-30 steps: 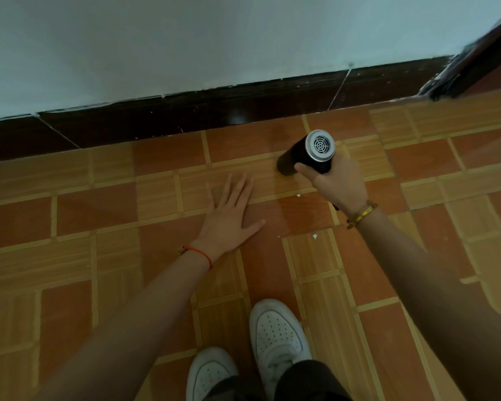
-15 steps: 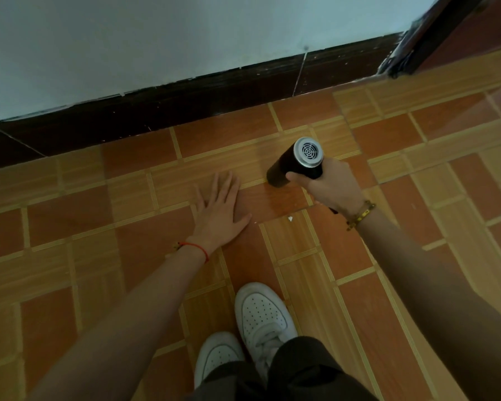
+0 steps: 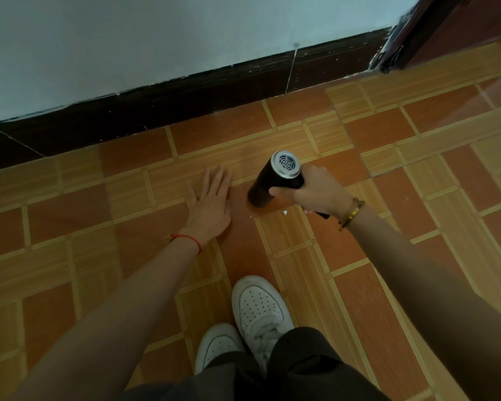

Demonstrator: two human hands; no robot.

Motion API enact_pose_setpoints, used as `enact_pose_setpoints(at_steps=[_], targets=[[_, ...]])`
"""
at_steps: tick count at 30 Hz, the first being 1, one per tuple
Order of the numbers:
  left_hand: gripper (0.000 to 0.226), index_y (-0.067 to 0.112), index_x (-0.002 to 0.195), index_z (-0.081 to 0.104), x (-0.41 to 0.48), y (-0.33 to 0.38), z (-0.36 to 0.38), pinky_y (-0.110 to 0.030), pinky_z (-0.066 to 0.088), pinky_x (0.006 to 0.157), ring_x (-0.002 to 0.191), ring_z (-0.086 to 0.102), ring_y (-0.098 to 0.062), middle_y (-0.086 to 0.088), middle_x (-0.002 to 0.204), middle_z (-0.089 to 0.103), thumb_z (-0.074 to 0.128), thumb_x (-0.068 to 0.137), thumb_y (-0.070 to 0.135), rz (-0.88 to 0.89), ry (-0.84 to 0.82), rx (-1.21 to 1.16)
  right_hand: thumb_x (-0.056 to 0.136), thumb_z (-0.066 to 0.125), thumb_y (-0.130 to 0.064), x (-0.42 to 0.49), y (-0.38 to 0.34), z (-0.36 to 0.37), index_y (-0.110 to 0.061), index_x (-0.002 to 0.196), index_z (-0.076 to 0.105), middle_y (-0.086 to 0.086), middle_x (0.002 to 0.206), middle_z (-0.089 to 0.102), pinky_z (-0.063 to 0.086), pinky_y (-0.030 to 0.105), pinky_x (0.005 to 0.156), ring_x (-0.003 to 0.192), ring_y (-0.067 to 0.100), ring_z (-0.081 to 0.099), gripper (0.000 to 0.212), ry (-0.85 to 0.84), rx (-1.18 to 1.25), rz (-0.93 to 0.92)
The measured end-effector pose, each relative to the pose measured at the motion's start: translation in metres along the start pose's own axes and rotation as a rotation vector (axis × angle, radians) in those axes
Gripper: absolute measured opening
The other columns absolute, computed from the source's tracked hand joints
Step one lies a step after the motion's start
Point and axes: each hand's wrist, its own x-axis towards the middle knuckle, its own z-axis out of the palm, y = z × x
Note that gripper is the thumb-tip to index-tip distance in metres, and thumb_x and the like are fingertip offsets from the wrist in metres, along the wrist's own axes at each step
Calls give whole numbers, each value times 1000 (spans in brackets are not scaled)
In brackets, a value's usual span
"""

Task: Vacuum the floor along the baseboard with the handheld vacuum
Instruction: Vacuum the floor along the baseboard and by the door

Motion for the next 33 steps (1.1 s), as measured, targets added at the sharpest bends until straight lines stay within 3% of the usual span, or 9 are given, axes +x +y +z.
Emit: enact_pose_setpoints(at_steps=[4, 7, 11, 16, 22, 27, 31, 33], targets=[[68, 23, 160, -2, 4, 2, 2, -64, -13, 117, 153, -20, -24, 2, 169, -11, 34, 103, 17, 10, 12, -4, 81, 67, -55, -6, -3, 5, -37, 68, 48, -3, 54, 66, 44, 15, 43, 39, 8, 60, 29, -131, -2, -68], [68, 23, 160, -1, 7, 5, 4, -63, -14, 116, 153, -20, -25, 3, 169, -10, 35, 103, 15, 39, 30, 0, 81, 66, -57, -10, -2, 8, -37, 64, 48, -3, 52, 65, 42, 14, 43, 38, 6, 60, 31, -122, -13, -90], [67, 23, 160, -2, 12, 11, 4, -63, -13, 116, 153, -19, -26, 2, 169, -10, 34, 104, 18, 46, 26, 15, 80, 65, -60, -15, 7, 8, -35, 72, 50, -17, 57, 55, 40, 19, 54, 52, 2, 58, 30, -1, -68, -91], [63, 22, 160, 0, 14, 21, 6, -64, -11, 116, 153, -18, -27, 1, 169, -10, 32, 106, 29, 46, 7, 42, 79, 63, -64, -20, 21, 3, -24, 96, 59, -17, 67, 49, 38, 25, 58, 70, 12, 54, 43, 221, -163, -11], [64, 22, 160, -4, 21, 39, 10, -67, -5, 119, 153, -18, -28, 0, 168, -12, 31, 107, 30, 28, -29, 46, 80, 66, -57, -34, 30, -16, -19, 87, 58, 1, 63, 67, 53, 30, 53, 53, 15, 63, 39, -20, -75, 38], [64, 21, 160, -2, 27, 49, 12, -68, -3, 119, 153, -18, -28, 0, 169, -10, 32, 107, 30, 64, -33, 44, 80, 65, -59, -38, 38, -15, -24, 84, 53, -10, 63, 53, 37, 24, 52, 58, 7, 52, 37, 136, -127, 63], [64, 21, 160, -3, 34, 52, 13, -68, -4, 119, 153, -17, -28, 0, 169, -11, 32, 107, 31, 61, -43, 32, 81, 63, -60, -36, 45, -17, -26, 77, 50, -11, 62, 52, 35, 23, 51, 57, 7, 51, 36, 199, -109, 110], [65, 22, 160, -4, 38, 55, 14, -68, -3, 119, 153, -18, -28, 0, 168, -12, 32, 106, 33, 65, -54, 26, 82, 60, -62, -32, 49, -19, -23, 89, 54, -11, 66, 52, 39, 25, 53, 62, 12, 54, 40, 291, -125, 167]])
